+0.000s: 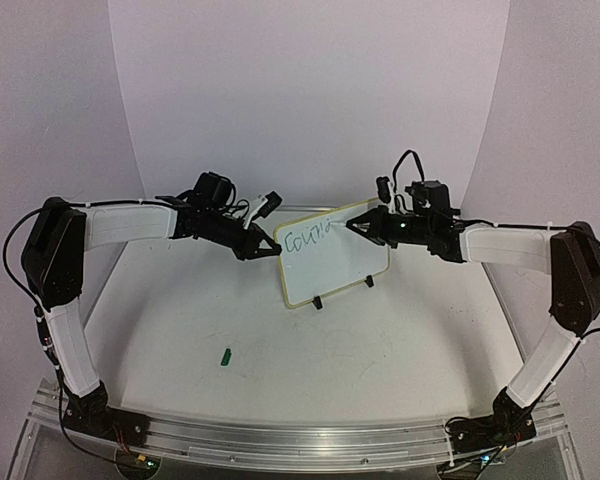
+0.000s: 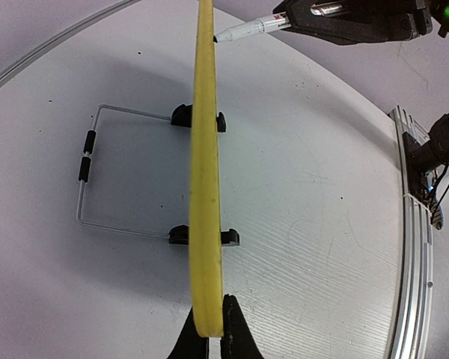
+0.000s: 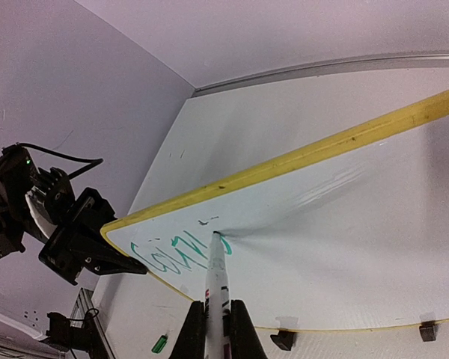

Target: Write a sentence on the whiteboard

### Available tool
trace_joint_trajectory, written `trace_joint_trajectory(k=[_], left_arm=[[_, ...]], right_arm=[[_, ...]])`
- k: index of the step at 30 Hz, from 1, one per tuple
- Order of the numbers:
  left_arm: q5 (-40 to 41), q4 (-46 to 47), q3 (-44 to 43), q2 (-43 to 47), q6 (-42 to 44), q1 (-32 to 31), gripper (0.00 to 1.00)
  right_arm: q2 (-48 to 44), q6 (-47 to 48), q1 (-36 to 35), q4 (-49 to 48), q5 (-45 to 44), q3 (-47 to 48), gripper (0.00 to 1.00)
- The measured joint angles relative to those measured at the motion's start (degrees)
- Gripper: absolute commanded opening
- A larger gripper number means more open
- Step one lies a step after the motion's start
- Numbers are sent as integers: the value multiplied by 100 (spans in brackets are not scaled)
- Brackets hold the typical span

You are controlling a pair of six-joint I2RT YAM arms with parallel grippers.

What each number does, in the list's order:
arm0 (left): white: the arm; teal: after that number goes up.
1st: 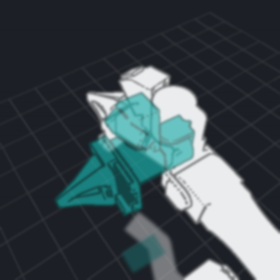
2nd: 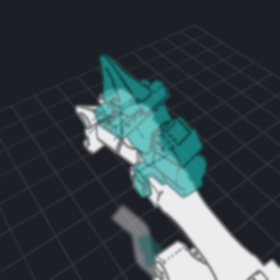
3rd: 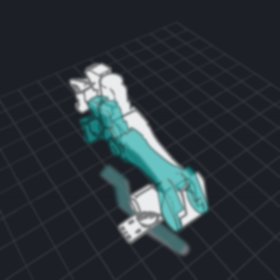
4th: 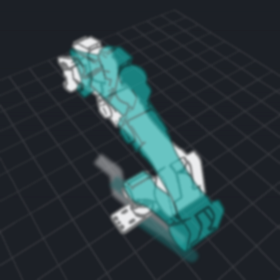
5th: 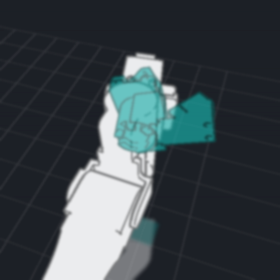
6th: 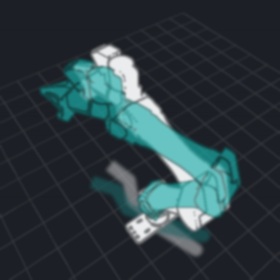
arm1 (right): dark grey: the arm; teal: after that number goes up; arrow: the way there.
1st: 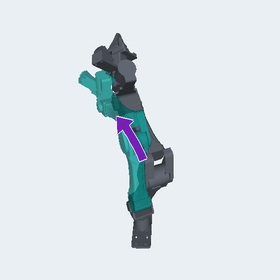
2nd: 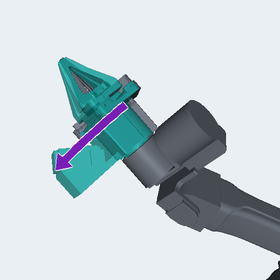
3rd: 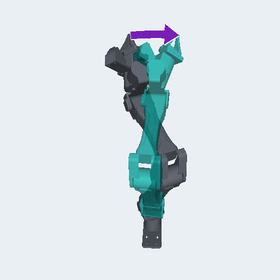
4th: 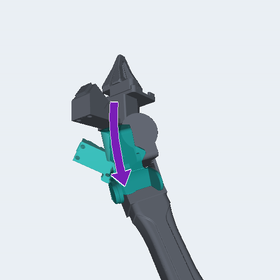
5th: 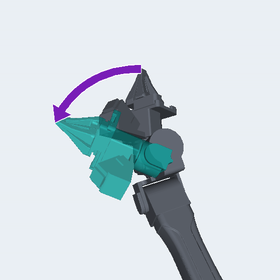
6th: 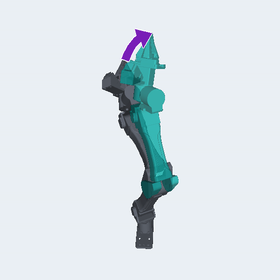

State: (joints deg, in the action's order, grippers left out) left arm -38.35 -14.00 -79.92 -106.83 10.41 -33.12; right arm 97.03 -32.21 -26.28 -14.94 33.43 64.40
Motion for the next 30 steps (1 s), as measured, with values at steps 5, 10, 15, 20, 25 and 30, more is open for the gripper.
trace_joint_trajectory(k=[5, 10, 15, 20, 25, 30], left_arm=[[0, 1, 0, 0, 4, -8, 0], [2, 2, 0, 0, 7, -11, 0], [2, 2, 0, 0, 7, -11, 0], [2, 4, 0, 0, 7, -17, 0], [5, 4, 0, 0, 11, -23, 0], [7, 4, 0, 0, 13, -26, 0]], right_arm=[[0, 1, 0, -7, 0, -38, 0], [0, 0, 0, 4, -27, -170, 0], [0, 0, 2, 4, -83, -184, 0], [-9, 0, 25, 6, -115, -186, 0], [-177, 2, 57, 9, -213, -264, 0], [-297, -1, 99, 0, -246, -271, 0]])
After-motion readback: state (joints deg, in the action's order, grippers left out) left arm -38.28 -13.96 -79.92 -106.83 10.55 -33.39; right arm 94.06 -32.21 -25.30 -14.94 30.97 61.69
